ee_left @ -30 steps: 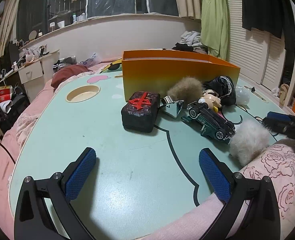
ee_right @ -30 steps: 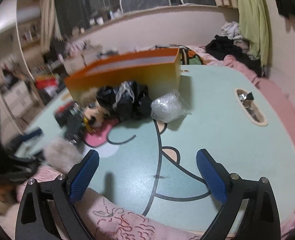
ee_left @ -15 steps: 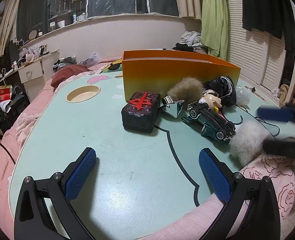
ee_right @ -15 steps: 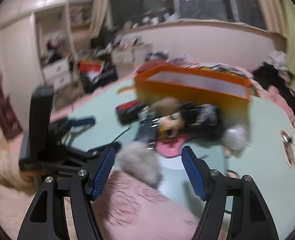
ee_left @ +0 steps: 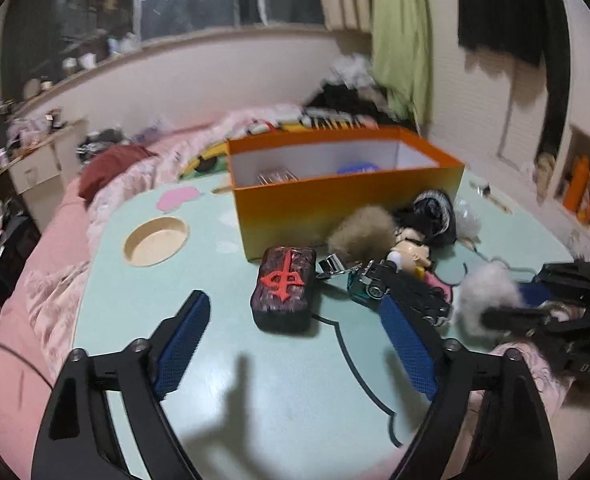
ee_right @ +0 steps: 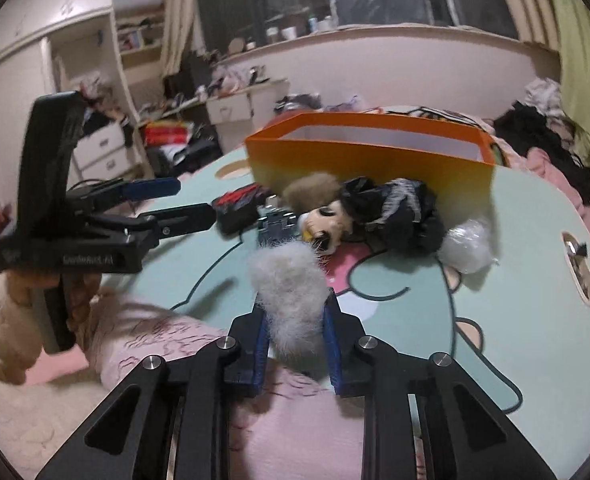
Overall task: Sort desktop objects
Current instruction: 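Grasp the black red-marked pouch with the left gripper while the right grasps the white fur ball, then carry the pouch and white fur ball into the orange box with both grippers and release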
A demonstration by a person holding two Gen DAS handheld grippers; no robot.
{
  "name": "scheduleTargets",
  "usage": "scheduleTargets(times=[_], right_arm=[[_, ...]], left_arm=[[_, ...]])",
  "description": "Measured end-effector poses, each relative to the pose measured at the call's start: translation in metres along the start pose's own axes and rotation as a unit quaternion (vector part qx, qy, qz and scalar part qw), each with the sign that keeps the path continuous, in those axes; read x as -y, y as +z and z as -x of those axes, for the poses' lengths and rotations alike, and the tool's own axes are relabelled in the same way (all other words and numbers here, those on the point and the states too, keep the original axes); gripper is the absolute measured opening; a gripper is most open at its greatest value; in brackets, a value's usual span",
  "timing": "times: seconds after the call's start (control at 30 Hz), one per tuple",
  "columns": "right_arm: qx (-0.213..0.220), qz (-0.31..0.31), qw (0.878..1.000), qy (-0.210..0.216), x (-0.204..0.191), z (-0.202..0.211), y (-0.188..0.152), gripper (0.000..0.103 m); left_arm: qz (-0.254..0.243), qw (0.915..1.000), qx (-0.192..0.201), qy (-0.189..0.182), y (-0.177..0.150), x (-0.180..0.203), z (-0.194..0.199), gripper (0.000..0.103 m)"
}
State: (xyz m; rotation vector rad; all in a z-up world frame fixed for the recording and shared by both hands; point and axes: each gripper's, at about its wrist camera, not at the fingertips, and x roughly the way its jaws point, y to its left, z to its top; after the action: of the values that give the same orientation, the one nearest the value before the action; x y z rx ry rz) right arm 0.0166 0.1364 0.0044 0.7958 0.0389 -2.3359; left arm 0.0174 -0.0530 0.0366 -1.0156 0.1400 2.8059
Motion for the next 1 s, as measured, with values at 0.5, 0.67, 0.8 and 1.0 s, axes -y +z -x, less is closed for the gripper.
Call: scheduleTargets(times=[0.5, 0.67, 0.8, 1.0], right_arm=[[0.027, -0.093, 0.995, -0.002, 0.035, 0.022, 0.002, 0.023], [0.057, -0.130, 0.990, -0.005, 0.052, 0.035, 0.037, 0.023], [0.073, -0.119, 0.990, -0.021, 0.061, 0.025, 0.084, 0.024], [0.047, -0.138, 0.988, -0.053, 0.088, -0.036, 0.140, 0.037]], left_arm=[[0.005, 0.9993, -0.036, -0.009, 0.011, -0.015, -0.025, 0.041], [0.015, 0.9996, 0.014, -0.020, 0.038, -0.016, 0.008, 0.041], [0.019, 0.9986, 0.041, -0.029, 0.080, -0.004, 0.000, 0.041], [0.076, 0.9961, 0.030, -0.032, 0.134, -0.004, -0.058, 0.048]])
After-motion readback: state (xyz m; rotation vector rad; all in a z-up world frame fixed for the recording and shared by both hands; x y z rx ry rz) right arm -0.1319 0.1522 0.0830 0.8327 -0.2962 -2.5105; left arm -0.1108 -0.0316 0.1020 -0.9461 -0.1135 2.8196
